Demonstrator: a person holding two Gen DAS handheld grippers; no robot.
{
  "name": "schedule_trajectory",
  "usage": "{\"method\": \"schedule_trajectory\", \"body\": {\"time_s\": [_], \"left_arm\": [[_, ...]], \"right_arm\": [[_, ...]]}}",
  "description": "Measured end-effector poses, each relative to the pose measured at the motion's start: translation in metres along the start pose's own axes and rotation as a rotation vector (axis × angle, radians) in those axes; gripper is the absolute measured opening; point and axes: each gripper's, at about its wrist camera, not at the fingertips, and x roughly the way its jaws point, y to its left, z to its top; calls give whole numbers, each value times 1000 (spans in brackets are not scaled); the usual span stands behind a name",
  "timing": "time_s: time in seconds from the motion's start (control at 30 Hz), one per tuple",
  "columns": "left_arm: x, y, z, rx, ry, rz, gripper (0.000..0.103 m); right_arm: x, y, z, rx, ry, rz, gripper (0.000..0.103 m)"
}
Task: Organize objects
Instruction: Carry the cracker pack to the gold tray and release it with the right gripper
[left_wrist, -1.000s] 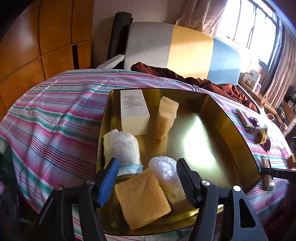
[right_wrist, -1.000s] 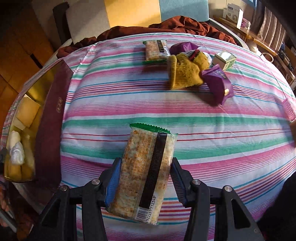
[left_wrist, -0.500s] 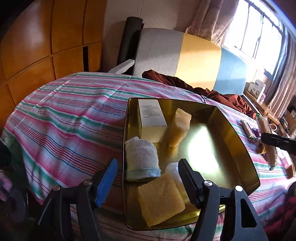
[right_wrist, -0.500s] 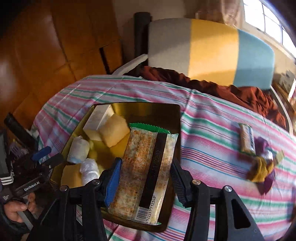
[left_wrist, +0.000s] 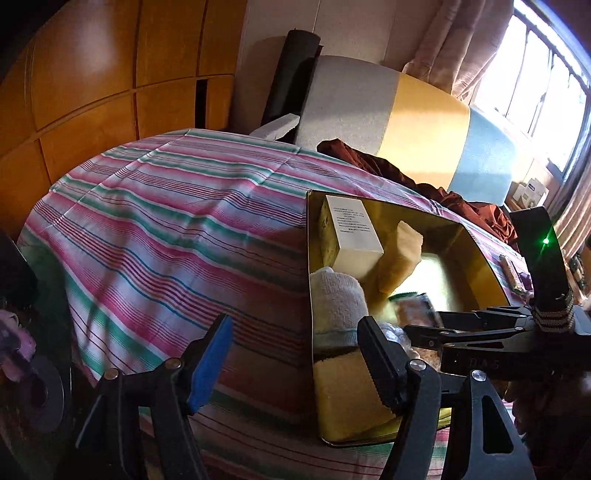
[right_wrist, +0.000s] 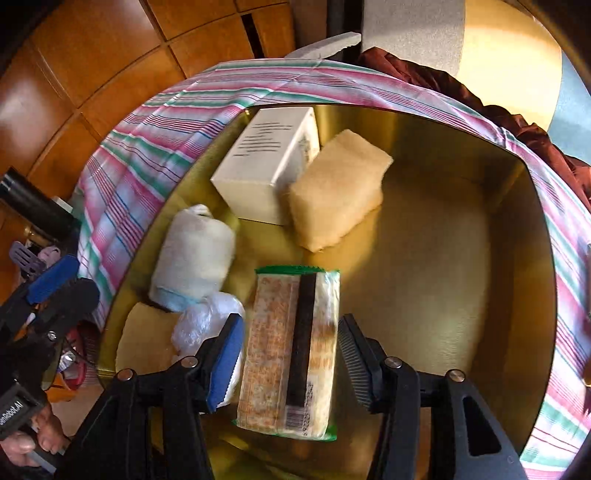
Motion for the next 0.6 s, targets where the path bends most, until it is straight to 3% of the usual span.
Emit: {"method": "schedule_trajectory", "body": {"time_s": [0.17,0.27,0.6], "left_arm": [[-3,-6,-1,17,-8,-1,71],[-4,-10,-1,21,-11,-2,72],[-11,-28,-4,63,-16,0,81]], "right_arm": [[-21,-10,-11,22,-65,8,78],[-41,-14,-19,22,-113,-2,81],[-78,-15,-47,-30,-236,-173,89]]}}
